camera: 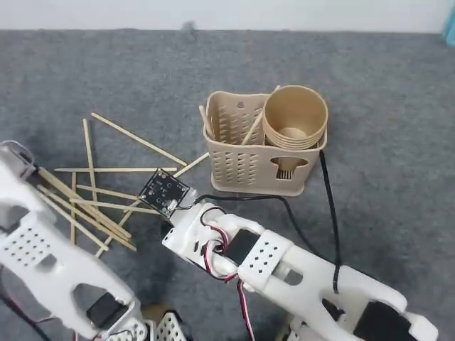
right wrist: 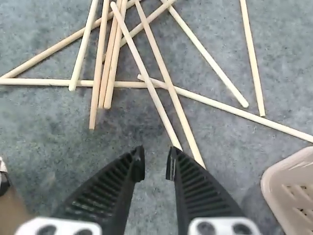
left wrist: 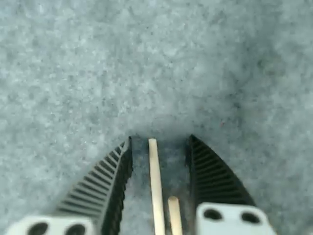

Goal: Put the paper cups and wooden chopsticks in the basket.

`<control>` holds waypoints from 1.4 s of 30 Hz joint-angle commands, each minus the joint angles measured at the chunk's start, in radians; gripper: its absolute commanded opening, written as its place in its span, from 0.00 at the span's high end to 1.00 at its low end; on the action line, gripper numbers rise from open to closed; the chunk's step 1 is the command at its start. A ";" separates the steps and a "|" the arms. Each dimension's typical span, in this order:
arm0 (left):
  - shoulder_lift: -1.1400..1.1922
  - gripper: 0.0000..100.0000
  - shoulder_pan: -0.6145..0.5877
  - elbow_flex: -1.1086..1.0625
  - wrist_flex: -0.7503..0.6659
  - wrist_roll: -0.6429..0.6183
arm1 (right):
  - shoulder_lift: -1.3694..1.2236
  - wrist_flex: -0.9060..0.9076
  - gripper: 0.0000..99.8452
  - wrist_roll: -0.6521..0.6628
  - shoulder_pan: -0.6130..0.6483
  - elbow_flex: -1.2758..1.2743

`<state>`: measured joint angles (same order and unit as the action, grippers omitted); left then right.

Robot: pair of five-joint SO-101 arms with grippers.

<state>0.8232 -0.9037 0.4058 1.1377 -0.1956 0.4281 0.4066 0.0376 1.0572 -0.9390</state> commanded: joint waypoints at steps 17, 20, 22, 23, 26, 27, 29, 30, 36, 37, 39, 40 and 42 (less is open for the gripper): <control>0.098 0.99 -0.008 0.549 0.598 -0.014 | 0.007 -0.019 0.90 0.014 -0.025 0.066; 0.097 0.99 -0.014 0.645 0.620 -0.018 | 0.007 -0.019 0.90 0.014 -0.025 0.066; 0.097 0.99 -0.015 0.687 0.620 -0.018 | 0.008 -0.019 0.90 0.014 -0.025 0.066; 0.091 0.99 -0.017 0.696 0.620 -0.018 | 0.008 -0.019 0.90 0.014 -0.025 0.066; 0.035 0.99 -0.017 0.677 0.620 -0.015 | 0.008 -0.019 0.90 0.014 -0.025 0.066; 0.006 0.99 -0.017 0.664 0.620 -0.014 | 0.008 -0.019 0.90 0.014 -0.027 0.066; -0.063 0.99 -0.017 0.627 0.620 0.011 | 0.008 -0.019 0.90 0.014 -0.027 0.066; -0.106 0.99 -0.018 0.602 0.620 0.029 | 0.007 -0.019 0.90 0.014 -0.027 0.066; -0.417 0.99 -0.031 0.389 0.609 0.058 | 0.005 -0.019 0.90 0.014 -0.027 0.066; -0.468 0.99 -0.028 0.349 0.597 0.074 | 0.004 -0.019 0.90 0.014 -0.027 0.066; -0.565 0.99 -0.026 0.268 0.563 0.083 | 0.004 -0.019 0.90 0.014 -0.027 0.066; -0.611 0.99 -0.026 0.223 0.539 0.083 | 0.004 -0.019 0.90 0.014 -0.027 0.066; -0.707 0.99 -0.026 0.134 0.491 0.083 | 0.004 -0.019 0.90 0.014 -0.027 0.066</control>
<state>0.3475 -0.9283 0.6743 1.7131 -0.1250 0.4281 0.4066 0.0391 1.0480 -0.9390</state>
